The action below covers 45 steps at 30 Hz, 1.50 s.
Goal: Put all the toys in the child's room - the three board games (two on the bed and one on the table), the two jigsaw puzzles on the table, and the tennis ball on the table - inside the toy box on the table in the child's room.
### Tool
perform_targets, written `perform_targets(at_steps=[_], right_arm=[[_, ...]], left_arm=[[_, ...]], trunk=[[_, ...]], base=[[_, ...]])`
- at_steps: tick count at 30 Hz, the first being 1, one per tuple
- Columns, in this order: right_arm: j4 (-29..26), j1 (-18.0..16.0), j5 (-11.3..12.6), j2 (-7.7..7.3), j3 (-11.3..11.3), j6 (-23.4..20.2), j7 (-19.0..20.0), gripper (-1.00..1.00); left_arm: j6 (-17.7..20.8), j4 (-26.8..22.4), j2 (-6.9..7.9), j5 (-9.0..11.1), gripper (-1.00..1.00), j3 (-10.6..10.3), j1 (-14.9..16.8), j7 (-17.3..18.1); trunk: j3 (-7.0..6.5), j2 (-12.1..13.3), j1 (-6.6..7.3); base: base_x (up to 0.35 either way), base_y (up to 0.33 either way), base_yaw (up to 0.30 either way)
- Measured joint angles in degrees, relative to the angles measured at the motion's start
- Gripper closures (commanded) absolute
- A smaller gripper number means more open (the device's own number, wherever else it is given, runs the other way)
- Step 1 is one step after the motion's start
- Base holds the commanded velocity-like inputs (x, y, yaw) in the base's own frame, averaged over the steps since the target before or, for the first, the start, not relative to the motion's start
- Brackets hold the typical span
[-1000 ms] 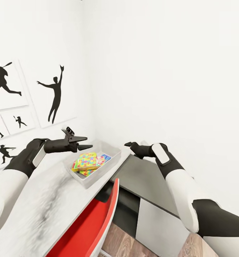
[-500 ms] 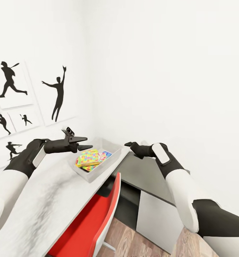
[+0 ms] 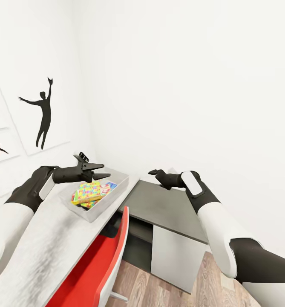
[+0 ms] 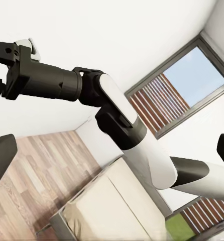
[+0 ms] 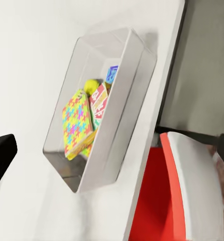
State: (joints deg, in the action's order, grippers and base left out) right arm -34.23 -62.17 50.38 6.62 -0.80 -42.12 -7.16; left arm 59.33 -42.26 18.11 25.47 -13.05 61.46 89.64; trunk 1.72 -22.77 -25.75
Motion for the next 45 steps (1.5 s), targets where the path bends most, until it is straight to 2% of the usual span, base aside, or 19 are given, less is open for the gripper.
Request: perform_targets(at_steps=[11, 20, 33, 45], right_arm=[[0.0, 0.0, 0.1, -0.06, 0.0, 0.0, 0.0, -1.0], [0.1, 0.0, 1.6, -0.07, 0.1, -0.1, 0.0, -1.0], [0.2, 0.0, 1.7, -0.07, 0.1, -0.1, 0.0, -1.0], [0.2, 0.0, 1.7, -0.14, 0.1, -0.1, 0.0, -1.0]], left_arm=[[0.0, 0.0, -0.08, -0.1, -1.0, -0.1, 0.0, 0.0], [0.0, 0.0, -0.16, -0.1, -1.0, -0.1, 0.0, 0.0], [0.0, 0.0, -0.1, -0.1, -1.0, -0.1, 0.0, 0.0], [-0.2, 0.0, -0.22, -0.1, -1.0, -0.1, -0.4, 0.0]], trunk=[[0.0, 0.0, -0.01], [0.0, 0.0, -0.01], [0.0, 0.0, -0.01], [0.0, 0.0, 0.0]], base=[[-0.137, 0.024, -0.279], [-0.084, 0.001, -0.279], [-0.176, 0.0, -0.279], [-0.019, 0.0, -0.279]])
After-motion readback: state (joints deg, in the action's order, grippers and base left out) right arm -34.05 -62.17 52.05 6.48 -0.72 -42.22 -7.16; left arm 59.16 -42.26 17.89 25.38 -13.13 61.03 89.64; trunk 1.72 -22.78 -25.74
